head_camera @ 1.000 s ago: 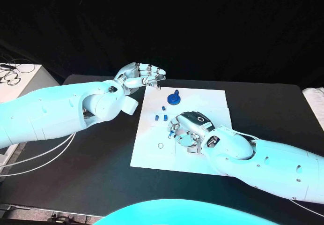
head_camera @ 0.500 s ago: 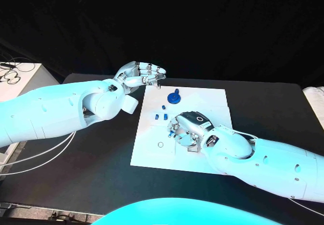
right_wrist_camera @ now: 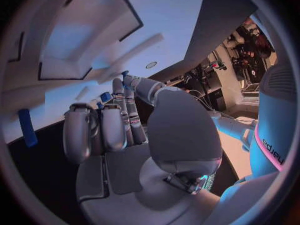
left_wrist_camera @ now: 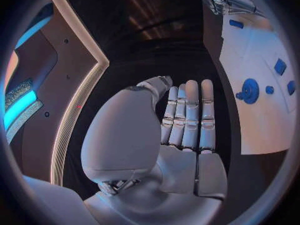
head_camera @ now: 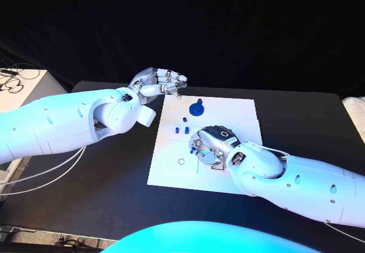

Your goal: Assemble the parts on the task board

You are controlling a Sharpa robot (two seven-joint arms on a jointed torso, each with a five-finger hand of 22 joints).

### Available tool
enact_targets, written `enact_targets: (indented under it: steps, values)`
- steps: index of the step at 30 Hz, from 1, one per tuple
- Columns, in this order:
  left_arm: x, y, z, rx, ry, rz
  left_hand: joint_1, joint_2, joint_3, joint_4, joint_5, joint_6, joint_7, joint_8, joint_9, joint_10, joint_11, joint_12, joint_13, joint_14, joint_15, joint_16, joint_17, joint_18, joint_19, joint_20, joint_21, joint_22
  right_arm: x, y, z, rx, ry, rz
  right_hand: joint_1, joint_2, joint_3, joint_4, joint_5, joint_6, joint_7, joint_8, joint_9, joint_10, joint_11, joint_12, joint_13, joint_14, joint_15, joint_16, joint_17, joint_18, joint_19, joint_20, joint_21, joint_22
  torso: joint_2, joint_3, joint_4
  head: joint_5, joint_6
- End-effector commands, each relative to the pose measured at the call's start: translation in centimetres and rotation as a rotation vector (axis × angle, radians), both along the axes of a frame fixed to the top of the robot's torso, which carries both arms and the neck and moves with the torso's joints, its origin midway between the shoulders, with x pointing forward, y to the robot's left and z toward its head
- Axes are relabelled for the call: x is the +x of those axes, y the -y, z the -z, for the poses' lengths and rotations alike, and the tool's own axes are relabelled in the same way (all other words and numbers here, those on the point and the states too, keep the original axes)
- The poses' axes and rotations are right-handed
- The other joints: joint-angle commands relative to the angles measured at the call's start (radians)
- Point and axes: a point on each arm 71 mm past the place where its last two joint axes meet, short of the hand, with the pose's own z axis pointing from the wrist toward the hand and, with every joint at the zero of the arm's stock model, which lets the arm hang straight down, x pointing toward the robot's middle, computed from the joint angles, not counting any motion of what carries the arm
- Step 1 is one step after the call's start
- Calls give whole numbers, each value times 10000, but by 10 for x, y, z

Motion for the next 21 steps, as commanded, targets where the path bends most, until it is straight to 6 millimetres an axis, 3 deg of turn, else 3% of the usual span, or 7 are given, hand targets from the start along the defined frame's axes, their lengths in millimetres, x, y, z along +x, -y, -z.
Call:
enact_targets:
  steps: [1, 12, 21]
  values:
    - [0, 2, -2, -134, 49, 123, -21, 8, -6, -28, 23, 33, 41, -38, -13, 33, 63, -62, -10, -52, 10, -48, -7, 91, 6, 35, -35, -13, 0, 0, 3, -436, 62, -36, 68, 158, 67, -26, 26, 59, -29, 38, 20, 289, -219, 14, 16, 445, -58, 54, -26, -131, 42, 3, 21, 562, 7, 2, -4, 0, -11]
    - [-1, 2, -2, -145, 38, 170, -21, 8, -6, -28, 23, 33, 41, -38, -13, 33, 63, -62, -10, -52, 10, -48, -7, 91, 6, 35, -35, -13, -4, -7, 8, -1068, 185, -267, 43, 138, 61, -34, 21, 38, -21, 37, 34, 270, -210, -5, 16, 439, -53, 46, -51, -118, 11, 7, -30, 517, 7, 9, -2, -14, -52]
    - [-1, 2, -2, -144, 35, 175, -16, 14, -7, -40, 26, 36, 43, -54, -17, 42, 66, -108, -17, -67, 14, -62, 1, 94, -4, 43, -59, -20, -7, -8, 10, -1153, 103, -566, -204, -42, -156, -9, -13, -71, 1, 38, 124, 85, -164, -74, -2, 419, -6, 77, -91, -97, -62, 50, -121, 461, -8, -2, -21, -16, -90]
